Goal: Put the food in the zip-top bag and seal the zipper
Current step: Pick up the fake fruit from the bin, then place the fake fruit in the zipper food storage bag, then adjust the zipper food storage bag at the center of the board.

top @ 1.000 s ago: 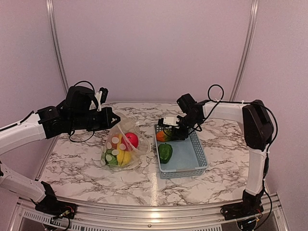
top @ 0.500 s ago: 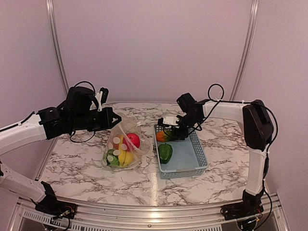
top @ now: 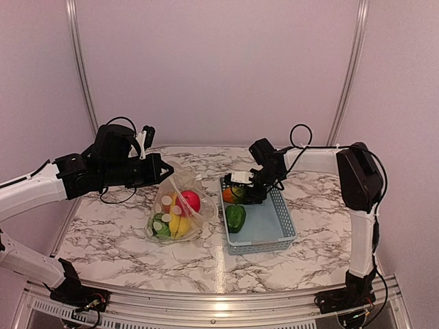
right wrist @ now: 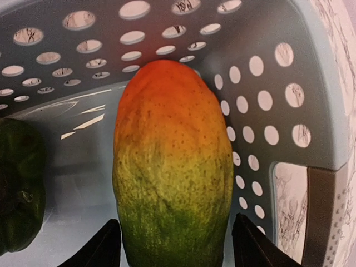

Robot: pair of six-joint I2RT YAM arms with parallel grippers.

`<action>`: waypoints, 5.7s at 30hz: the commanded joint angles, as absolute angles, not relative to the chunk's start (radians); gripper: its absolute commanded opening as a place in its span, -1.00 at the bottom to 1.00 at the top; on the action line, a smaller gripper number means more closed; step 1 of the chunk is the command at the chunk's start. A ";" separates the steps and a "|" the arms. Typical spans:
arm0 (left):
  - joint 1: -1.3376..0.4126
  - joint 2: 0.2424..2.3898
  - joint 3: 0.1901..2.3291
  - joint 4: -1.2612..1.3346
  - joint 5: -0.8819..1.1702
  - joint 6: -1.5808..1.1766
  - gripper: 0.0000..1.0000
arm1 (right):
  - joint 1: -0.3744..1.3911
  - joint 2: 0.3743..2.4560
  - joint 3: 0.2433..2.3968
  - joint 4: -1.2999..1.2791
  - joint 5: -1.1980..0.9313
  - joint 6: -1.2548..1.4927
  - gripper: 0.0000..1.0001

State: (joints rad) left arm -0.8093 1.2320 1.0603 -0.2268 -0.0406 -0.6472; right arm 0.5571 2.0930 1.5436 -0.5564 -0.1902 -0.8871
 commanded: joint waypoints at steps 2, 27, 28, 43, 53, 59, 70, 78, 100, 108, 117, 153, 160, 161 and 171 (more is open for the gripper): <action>-0.808 1.238 1.052 -0.168 -0.023 -0.650 -1.00 | 0.561 2.100 1.557 -0.531 -0.160 -0.866 0.14; -0.808 1.286 1.061 -0.132 -0.005 -0.649 -1.00 | 0.623 1.661 1.538 -0.740 -0.281 -0.725 -0.22; -0.808 1.286 1.061 -0.132 -0.005 -0.651 -1.00 | 0.642 1.649 1.539 -0.750 -0.283 -0.725 -0.22; -0.811 1.297 1.070 -0.125 0.024 -0.665 -1.00 | 0.859 1.670 1.592 -0.821 -0.427 -0.601 -0.22; -0.823 1.266 1.055 -0.111 0.063 -0.661 -1.00 | 0.861 1.883 1.817 -0.849 -0.275 -0.419 -0.21; -0.843 1.273 1.045 -0.074 0.103 -0.657 -1.00 | 0.861 1.976 1.928 -0.886 -0.210 -0.370 -0.21; -0.852 1.345 1.079 -0.051 0.106 -0.671 -1.00 | 0.864 2.070 2.087 -0.965 -0.583 -0.338 -0.10; -0.851 1.327 1.077 -0.047 0.091 -0.670 -1.00 | 0.863 2.100 2.059 -0.980 -0.714 -0.300 0.31; -0.852 1.255 1.083 -0.144 0.010 -0.620 -1.00 | 0.712 1.919 1.777 -0.801 -0.501 -0.354 0.26; -0.852 1.254 1.096 -0.179 0.005 -0.620 -1.00 | 0.725 2.011 1.815 -0.824 -0.558 -0.340 -0.55; -0.855 1.345 1.172 -0.320 -0.067 -0.683 -0.05 | 0.714 1.905 1.882 -0.804 -0.697 -0.213 -1.00; -0.881 1.403 1.281 -0.467 -0.332 -0.699 -1.00 | 0.582 1.722 1.360 -0.733 -0.505 -0.335 0.35; -0.878 1.396 1.264 -0.465 -0.325 -0.704 -1.00 | 0.583 1.730 1.380 -0.744 -0.655 -0.325 0.53; -0.879 1.396 1.261 -0.462 -0.319 -0.704 -1.00 | 0.582 1.721 1.398 -0.753 -0.691 -0.326 0.53; -0.878 1.423 1.259 -0.303 -0.132 -0.660 -1.00 | 0.605 1.783 1.664 -0.824 -0.766 -0.306 0.30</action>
